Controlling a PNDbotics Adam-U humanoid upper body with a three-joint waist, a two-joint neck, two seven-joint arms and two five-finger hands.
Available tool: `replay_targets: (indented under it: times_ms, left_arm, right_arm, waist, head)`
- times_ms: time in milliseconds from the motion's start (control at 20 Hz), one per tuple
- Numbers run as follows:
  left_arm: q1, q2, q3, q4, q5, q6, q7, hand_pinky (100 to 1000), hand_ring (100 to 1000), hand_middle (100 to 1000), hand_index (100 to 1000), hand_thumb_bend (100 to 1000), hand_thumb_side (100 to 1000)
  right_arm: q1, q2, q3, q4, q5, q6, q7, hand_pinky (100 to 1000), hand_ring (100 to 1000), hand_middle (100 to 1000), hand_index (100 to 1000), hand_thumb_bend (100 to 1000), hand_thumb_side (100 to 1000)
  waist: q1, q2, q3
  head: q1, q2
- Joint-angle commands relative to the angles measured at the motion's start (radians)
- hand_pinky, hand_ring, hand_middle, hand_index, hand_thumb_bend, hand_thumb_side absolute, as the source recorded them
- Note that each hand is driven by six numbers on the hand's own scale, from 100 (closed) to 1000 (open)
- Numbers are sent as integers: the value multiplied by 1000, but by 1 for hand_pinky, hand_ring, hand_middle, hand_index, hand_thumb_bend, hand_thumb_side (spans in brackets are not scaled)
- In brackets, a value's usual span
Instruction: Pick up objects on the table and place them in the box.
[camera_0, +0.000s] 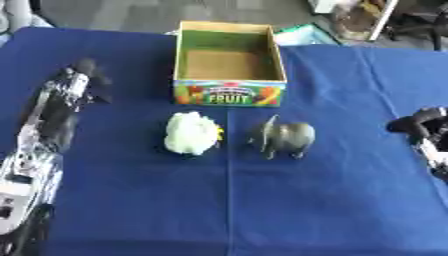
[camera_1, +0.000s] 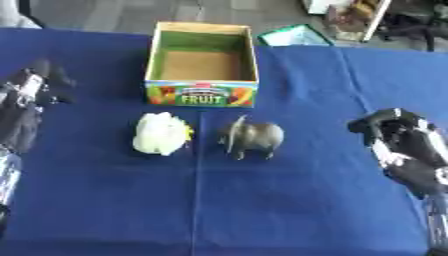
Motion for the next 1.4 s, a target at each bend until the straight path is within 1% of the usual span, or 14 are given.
replay_targets:
  times_ms: [50, 200, 350, 550, 600, 650, 700, 850, 1100, 1250, 1400]
  left_arm:
    - [-9, 13, 0, -23, -5, -4, -6, 588, 704, 545, 676, 259, 574]
    - [-12, 23, -5, -27, -28, -7, -13, 590, 707, 546, 676, 242, 561]
    - [-21, 50, -17, -36, -86, -16, -35, 591, 710, 549, 683, 226, 539]
    - [-52, 114, -57, -50, -191, -41, -97, 593, 711, 556, 701, 200, 462]
    - [-64, 133, -70, -50, -216, -47, -114, 593, 712, 557, 702, 199, 455]
    - [-76, 150, -85, -49, -238, -53, -132, 594, 713, 560, 705, 228, 426]
    - [-91, 170, -104, -46, -257, -57, -154, 594, 713, 563, 706, 193, 441]
    - [-130, 219, -153, -31, -312, -72, -216, 595, 710, 566, 714, 198, 418]
    - [-201, 287, -241, 26, -414, -92, -291, 602, 705, 576, 722, 246, 372]
    - [-248, 302, -287, 63, -477, -111, -325, 613, 711, 591, 729, 280, 345]
    - [-289, 294, -321, 101, -542, -127, -354, 622, 721, 606, 737, 309, 331]
  right_arm:
    - [-10, -19, -7, -13, 3, -2, -2, 747, 671, 486, 612, 100, 100]
    - [-10, -18, -7, -13, 3, -1, -2, 747, 671, 486, 616, 100, 100]
    - [-10, -19, -7, -13, 3, -1, -1, 747, 671, 486, 619, 100, 100]
    - [-10, -19, -4, -13, 2, 0, 1, 747, 671, 486, 621, 100, 100]
    - [-10, -19, -4, -13, 2, 1, 2, 747, 671, 486, 622, 100, 100]
    - [-10, -19, -3, -13, 2, 1, 2, 747, 671, 486, 623, 100, 100]
    - [-10, -19, -2, -12, 1, 1, 3, 747, 671, 486, 623, 100, 100]
    - [-9, -19, -1, -12, 1, 2, 4, 747, 671, 486, 623, 100, 100]
    - [-8, -20, 2, -11, 0, 3, 7, 747, 670, 486, 623, 100, 100]
    - [-8, -19, 3, -11, 0, 3, 8, 747, 670, 486, 623, 100, 100]
    - [-8, -18, 4, -10, -1, 3, 10, 747, 670, 485, 623, 100, 100]
  waist:
    - [3, -10, -1]
    - [4, -10, -3]
    - [5, -11, -5]
    - [7, -13, -10]
    - [7, -14, -11]
    - [7, -14, -12]
    - [8, -15, -13]
    - [8, -16, -16]
    - [10, -19, -22]
    - [9, -21, -25]
    - [8, -21, -27]
  head:
    - [-2, 5]
    - [-1, 5]
    - [1, 5]
    - [4, 5]
    - [5, 5]
    - [6, 5]
    - [7, 5]
    - [10, 5]
    - [11, 5]
    - [11, 5]
    - [12, 5]
